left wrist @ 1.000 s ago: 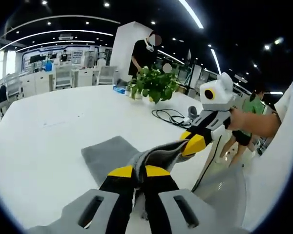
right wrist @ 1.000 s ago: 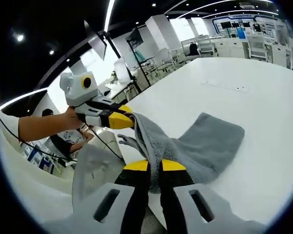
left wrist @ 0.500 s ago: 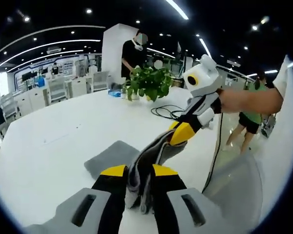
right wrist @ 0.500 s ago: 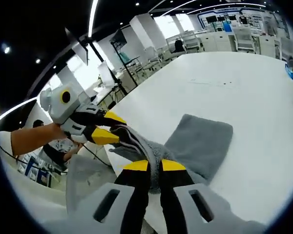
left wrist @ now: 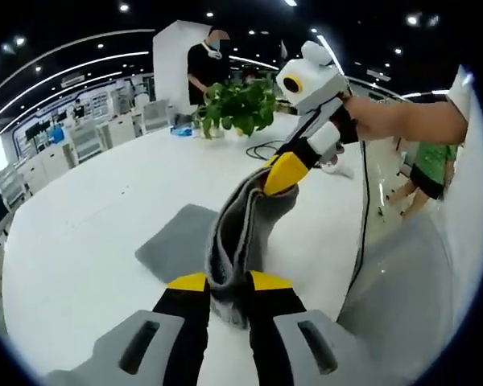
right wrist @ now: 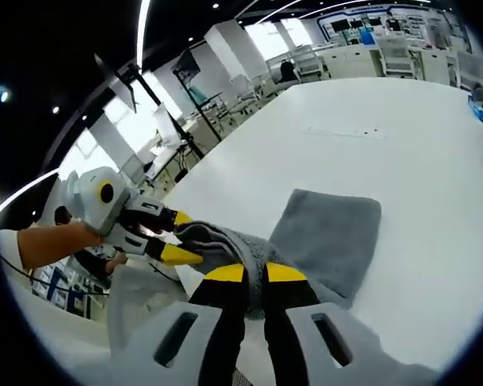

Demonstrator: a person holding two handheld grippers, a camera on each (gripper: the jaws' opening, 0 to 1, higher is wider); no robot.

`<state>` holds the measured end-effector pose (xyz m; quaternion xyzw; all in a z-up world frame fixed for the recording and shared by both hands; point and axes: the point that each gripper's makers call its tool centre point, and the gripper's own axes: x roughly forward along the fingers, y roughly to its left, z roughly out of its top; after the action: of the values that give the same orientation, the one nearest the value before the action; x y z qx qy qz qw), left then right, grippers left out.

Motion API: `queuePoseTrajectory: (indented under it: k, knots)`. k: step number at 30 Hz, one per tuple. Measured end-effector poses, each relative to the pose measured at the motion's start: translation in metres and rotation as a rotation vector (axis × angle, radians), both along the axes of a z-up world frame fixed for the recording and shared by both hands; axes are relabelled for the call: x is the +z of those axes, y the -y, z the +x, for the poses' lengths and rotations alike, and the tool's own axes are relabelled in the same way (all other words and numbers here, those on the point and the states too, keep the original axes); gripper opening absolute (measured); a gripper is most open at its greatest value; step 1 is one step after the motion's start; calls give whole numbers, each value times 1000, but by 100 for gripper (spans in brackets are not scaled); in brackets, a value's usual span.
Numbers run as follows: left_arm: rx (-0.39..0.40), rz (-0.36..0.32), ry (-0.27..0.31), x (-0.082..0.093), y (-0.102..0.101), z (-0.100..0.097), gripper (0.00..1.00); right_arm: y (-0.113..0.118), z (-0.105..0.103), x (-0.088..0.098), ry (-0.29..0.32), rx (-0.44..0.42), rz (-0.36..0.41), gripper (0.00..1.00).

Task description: Fold the towel on the table until its edges align and the towel forms a compact rectangular stack.

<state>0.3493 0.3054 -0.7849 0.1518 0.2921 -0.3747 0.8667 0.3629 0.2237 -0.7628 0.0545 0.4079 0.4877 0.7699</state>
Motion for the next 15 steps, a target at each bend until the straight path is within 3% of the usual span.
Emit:
queuePoseTrajectory:
  k: [4, 15]
  knots:
    - [-11, -10, -9, 0, -2, -2, 8, 1, -10, -1, 9, 41, 0, 5]
    - [-84, -24, -100, 1, 0, -20, 6, 7, -52, -10, -48, 135, 5, 5]
